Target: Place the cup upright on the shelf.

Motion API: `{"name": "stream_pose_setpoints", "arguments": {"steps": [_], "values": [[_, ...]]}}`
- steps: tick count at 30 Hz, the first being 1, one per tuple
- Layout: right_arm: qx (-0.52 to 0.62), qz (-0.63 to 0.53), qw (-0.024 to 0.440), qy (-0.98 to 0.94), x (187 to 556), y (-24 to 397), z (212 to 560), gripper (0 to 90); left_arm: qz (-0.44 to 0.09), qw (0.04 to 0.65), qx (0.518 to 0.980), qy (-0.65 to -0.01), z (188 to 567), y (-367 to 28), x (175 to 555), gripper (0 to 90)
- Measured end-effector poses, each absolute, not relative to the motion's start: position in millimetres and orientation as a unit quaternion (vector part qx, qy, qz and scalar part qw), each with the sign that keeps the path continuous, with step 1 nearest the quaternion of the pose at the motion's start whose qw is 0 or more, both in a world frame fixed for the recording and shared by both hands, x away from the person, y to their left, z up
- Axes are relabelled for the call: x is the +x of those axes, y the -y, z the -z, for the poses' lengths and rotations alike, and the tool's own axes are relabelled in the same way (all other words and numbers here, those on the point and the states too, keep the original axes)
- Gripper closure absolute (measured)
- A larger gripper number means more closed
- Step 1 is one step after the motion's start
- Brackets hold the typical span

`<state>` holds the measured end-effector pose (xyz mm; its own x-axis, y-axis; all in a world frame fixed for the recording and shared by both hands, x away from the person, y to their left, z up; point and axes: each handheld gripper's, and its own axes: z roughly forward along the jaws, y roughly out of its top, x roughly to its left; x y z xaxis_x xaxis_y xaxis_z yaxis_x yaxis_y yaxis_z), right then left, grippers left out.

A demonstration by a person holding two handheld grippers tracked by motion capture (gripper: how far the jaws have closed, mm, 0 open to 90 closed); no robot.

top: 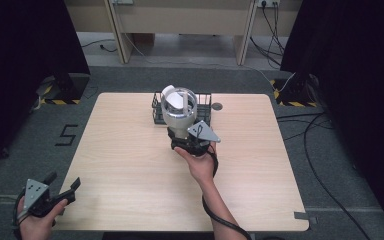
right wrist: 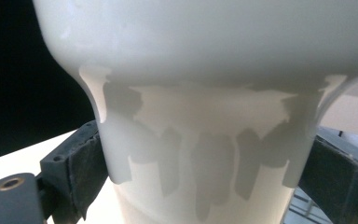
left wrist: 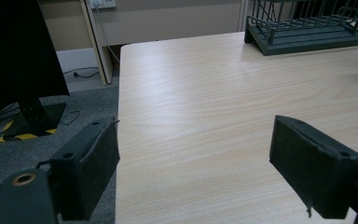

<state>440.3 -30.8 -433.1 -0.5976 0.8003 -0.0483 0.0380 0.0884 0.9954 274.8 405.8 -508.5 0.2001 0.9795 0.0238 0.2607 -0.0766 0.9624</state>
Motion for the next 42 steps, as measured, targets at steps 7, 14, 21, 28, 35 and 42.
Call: {"name": "stream_pose_setpoints", "arguments": {"steps": [7,14,21,28,35,42], "values": [[0.326,-0.591,0.329,-0.661,450,39,427,10.5,-0.389,0.462,0.621,-0.499,509,-406,275,14.9],[0.339,-0.586,0.336,-0.654,461,47,421,10.5,-0.389,0.462,0.621,-0.5,509,-406,275,15.0],[0.344,-0.584,0.343,-0.65,472,52,412,10.5,-0.389,0.462,0.621,-0.5,509,-406,275,15.0],[0.35,-0.58,0.347,-0.649,483,55,406,10.5,-0.388,0.463,0.619,-0.502,509,-406,275,15.0],[0.354,-0.576,0.349,-0.649,498,54,403,10.5,-0.387,0.463,0.619,-0.503,509,-407,275,15.0],[0.36,-0.576,0.349,-0.646,513,54,398,10.5,-0.386,0.462,0.619,-0.504,510,-407,276,15.0]]}}
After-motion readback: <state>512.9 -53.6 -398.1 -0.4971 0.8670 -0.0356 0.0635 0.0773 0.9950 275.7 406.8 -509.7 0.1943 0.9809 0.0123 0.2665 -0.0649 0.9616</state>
